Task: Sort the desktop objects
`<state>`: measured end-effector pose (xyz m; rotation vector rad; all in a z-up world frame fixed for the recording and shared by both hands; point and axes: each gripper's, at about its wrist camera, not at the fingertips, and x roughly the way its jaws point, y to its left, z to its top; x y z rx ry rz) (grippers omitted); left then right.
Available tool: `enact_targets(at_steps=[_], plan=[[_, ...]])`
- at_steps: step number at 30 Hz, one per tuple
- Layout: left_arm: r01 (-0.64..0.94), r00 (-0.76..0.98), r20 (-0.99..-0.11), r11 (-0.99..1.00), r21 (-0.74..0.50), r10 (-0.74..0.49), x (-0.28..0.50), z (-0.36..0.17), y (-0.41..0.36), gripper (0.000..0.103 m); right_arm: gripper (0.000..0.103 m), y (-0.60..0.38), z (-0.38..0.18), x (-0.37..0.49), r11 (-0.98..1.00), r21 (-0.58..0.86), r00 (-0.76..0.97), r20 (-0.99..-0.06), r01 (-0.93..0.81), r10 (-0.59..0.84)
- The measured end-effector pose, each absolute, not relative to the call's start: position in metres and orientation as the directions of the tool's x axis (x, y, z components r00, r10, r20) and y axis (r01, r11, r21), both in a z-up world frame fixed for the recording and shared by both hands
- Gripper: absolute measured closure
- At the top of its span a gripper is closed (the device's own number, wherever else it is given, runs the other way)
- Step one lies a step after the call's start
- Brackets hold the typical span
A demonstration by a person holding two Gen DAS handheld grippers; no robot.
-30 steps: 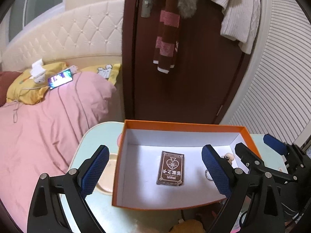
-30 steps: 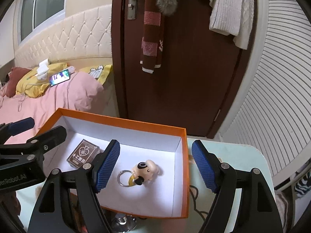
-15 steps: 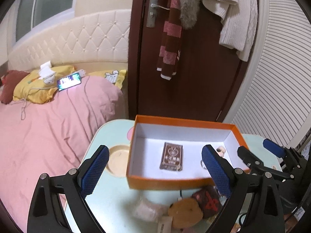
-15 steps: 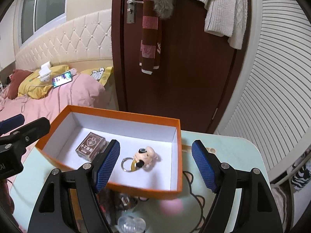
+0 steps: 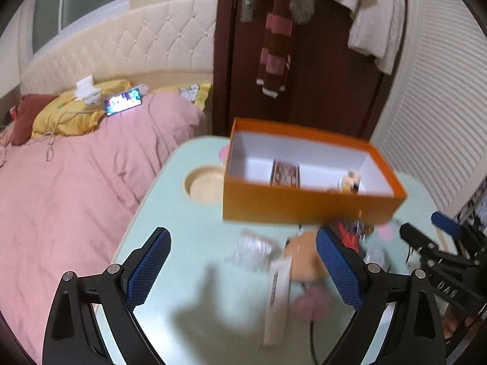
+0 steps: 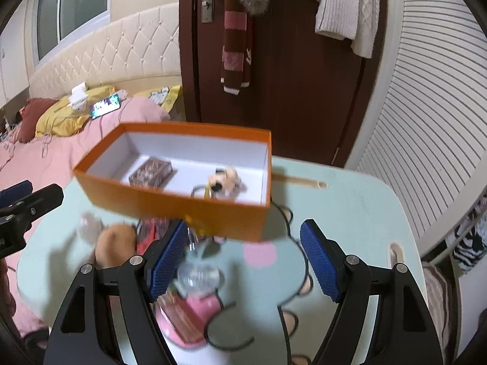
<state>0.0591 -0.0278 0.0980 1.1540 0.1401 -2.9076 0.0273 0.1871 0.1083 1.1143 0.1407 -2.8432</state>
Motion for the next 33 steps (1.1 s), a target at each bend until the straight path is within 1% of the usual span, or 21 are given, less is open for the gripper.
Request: enact_targets(at_steps=[4,7,14,23,26,29,33], plan=[[0.038,-0.696,-0.718,-0.998,-0.055,0.013,0.066,0.081,-0.027,0.007,0.026,0.195,0.097,0.045,-0.992,-0.055,-0.716,-0.697,0.118,-0.046],[0.046,-0.681,-0.732,-0.998,-0.052,0.007,0.067,0.073,-0.027,0.007,0.026,0.202,0.089,0.058,-0.992,-0.015,-0.709,-0.701,0.129,-0.081],[0.036,-0.670,-0.743,-0.998,-0.042,0.007,0.066,0.067,-0.025,0.007,0.026,0.195,0.076,0.064,-0.986,-0.012,-0.673,-0.733,0.167,-0.105],[0.032,-0.654,-0.756,-0.998,-0.046,0.014,0.065,0.060,-0.025,0.007,0.026,0.186,0.071,0.070,-0.972,0.038,-0.652,-0.736,0.232,-0.184],[0.022,-0.653,-0.756,-0.998,-0.057,0.029,0.066,0.058,-0.025,0.007,0.026,0.184,0.068,0.070,-0.967,0.053,-0.638,-0.742,0.251,-0.206],[-0.022,-0.670,-0.734,-0.991,-0.129,0.110,0.073,0.058,-0.030,0.007,0.026,0.183,0.065,0.071,-0.963,0.066,-0.627,-0.747,0.261,-0.221],[-0.014,-0.699,-0.708,-0.993,-0.121,0.097,0.083,0.055,-0.033,0.007,0.026,0.183,0.063,0.071,-0.962,0.080,-0.617,-0.753,0.262,-0.231]])
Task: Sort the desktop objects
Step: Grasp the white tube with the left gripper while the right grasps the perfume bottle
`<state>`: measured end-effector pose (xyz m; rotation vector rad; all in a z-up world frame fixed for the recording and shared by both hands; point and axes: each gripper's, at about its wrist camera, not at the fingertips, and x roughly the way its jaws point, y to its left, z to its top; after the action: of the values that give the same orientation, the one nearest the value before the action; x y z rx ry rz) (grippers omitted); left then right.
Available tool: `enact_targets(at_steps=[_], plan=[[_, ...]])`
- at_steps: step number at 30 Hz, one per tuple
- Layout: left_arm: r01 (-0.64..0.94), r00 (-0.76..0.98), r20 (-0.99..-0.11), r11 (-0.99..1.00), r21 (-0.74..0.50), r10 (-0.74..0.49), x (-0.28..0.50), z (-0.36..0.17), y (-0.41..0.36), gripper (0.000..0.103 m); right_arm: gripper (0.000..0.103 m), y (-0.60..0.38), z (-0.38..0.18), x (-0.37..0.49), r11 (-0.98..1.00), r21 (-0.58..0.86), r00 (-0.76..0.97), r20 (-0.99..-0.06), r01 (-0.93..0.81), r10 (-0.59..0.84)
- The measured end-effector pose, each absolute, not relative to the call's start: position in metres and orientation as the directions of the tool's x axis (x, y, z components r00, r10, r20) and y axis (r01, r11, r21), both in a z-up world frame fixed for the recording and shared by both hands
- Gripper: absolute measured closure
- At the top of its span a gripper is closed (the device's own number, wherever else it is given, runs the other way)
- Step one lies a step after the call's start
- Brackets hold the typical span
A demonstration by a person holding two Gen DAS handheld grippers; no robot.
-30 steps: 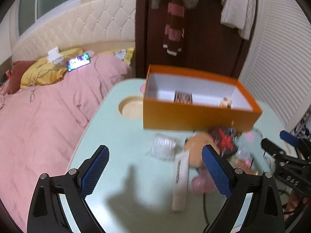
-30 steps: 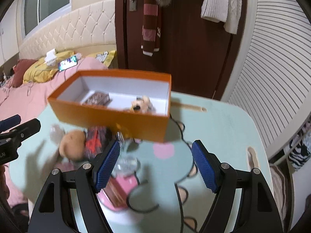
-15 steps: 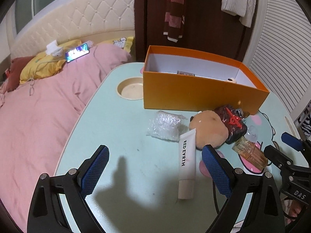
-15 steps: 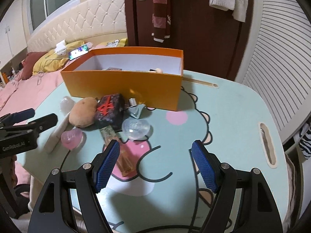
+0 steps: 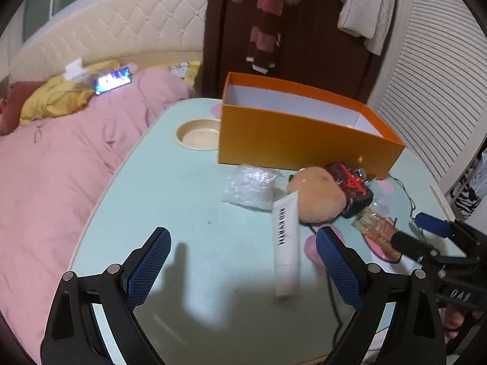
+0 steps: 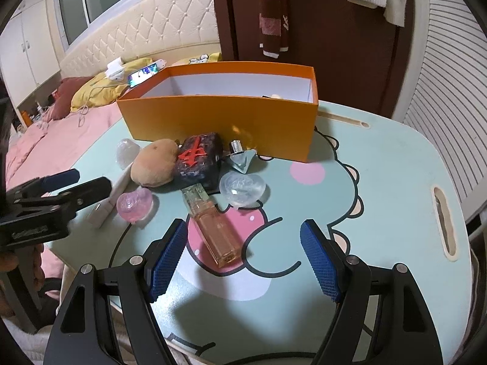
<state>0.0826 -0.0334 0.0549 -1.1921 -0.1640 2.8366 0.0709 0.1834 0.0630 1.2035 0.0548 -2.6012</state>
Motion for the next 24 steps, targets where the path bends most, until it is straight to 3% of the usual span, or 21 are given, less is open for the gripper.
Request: enact_targets(at_steps=[6,8,10,15,17,19,24], plan=[[-0.043,-0.695,-0.712,-0.994,-0.100,0.102,0.081,0.050,-0.029,0.008,0.026,0.185,0.060,0.070,-0.961,0.099,-0.607,-0.757,0.260,-0.242],[-0.054,-0.695,-0.712,-0.994,-0.091,0.103,0.078,0.049,-0.026,0.013,0.026,0.186,0.060,0.070,-0.960,0.104,-0.606,-0.757,0.259,-0.245],[-0.067,-0.681,-0.725,-0.995,-0.079,0.104,0.073,0.046,-0.024,0.031,0.026,0.187,0.060,0.070,-0.960,0.105,-0.608,-0.755,0.258,-0.246],[-0.089,-0.674,-0.732,-0.995,-0.050,0.097,0.071,0.045,-0.022,0.041,0.026,0.190,0.058,0.068,-0.962,0.110,-0.604,-0.758,0.251,-0.245],[-0.088,-0.679,-0.728,-0.995,-0.053,0.099,0.072,0.046,-0.025,0.050,0.026,0.191,0.058,0.067,-0.961,0.115,-0.600,-0.760,0.252,-0.248],[-0.085,-0.685,-0.725,-0.996,-0.021,0.074,0.072,0.046,-0.026,0.076,0.026,0.189,0.056,0.066,-0.960,0.113,-0.593,-0.766,0.255,-0.248],[-0.101,-0.691,-0.720,-0.995,0.014,0.060,0.073,0.045,-0.027,0.081,0.026,0.180,0.053,0.063,-0.954,0.086,-0.585,-0.773,0.287,-0.246]])
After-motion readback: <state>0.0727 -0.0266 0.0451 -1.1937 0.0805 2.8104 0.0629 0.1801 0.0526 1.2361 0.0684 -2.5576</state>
